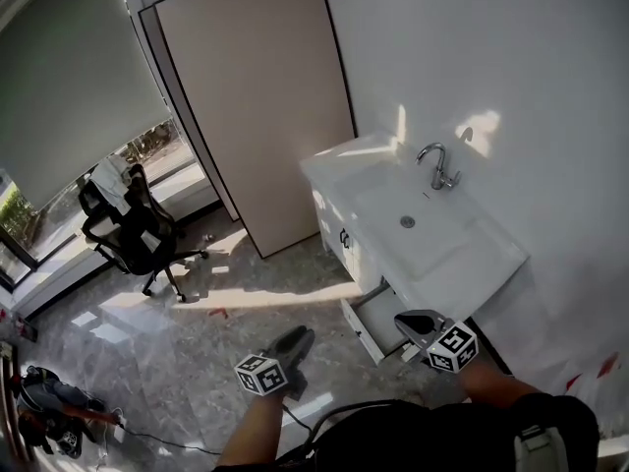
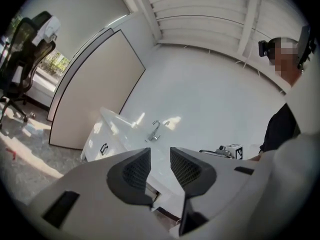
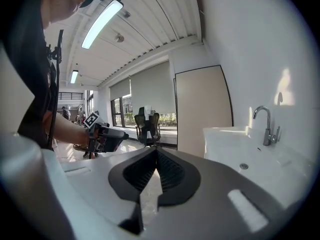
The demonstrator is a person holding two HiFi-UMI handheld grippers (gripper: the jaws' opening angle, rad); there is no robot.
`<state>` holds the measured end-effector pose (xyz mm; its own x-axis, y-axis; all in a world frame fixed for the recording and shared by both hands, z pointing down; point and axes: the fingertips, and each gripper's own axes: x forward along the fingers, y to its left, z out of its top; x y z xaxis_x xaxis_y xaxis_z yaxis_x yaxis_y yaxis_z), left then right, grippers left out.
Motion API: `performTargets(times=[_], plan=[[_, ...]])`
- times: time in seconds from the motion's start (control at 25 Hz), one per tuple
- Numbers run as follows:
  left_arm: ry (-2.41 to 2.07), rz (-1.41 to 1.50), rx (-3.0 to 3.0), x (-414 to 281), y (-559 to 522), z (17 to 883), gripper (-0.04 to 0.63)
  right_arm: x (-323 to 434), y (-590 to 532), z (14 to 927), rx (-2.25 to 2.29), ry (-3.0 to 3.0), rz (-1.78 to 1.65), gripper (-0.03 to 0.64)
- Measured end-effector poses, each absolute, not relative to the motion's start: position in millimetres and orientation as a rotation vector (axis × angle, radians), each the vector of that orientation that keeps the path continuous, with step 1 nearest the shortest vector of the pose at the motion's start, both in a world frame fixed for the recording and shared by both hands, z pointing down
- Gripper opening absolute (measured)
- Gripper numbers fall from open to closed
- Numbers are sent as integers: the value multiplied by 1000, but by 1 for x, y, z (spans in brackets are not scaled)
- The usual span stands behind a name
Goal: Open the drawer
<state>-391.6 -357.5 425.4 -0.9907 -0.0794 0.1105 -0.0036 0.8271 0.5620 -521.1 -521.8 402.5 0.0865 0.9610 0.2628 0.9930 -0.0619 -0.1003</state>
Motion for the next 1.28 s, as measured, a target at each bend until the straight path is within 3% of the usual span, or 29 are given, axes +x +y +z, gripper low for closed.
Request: performTargets(times=[0.48,0.64,0.96,1.28], plan=[[-3143,-547,151,-406,-374,271,121,-570,-512,265,-2158,-2074,-73,-2],[-3190,-457,102,-404,-372,235,77,-579,-511,226,-2182,-2093,-32,-2],[-3261,-356,23,-396,-367,188,2,-590,-506,171,-2224,-2123,51,-2],[-3254,-315,-42,-397,-364,177,2,-592,-497,167,-2228,-2075,87,-2]])
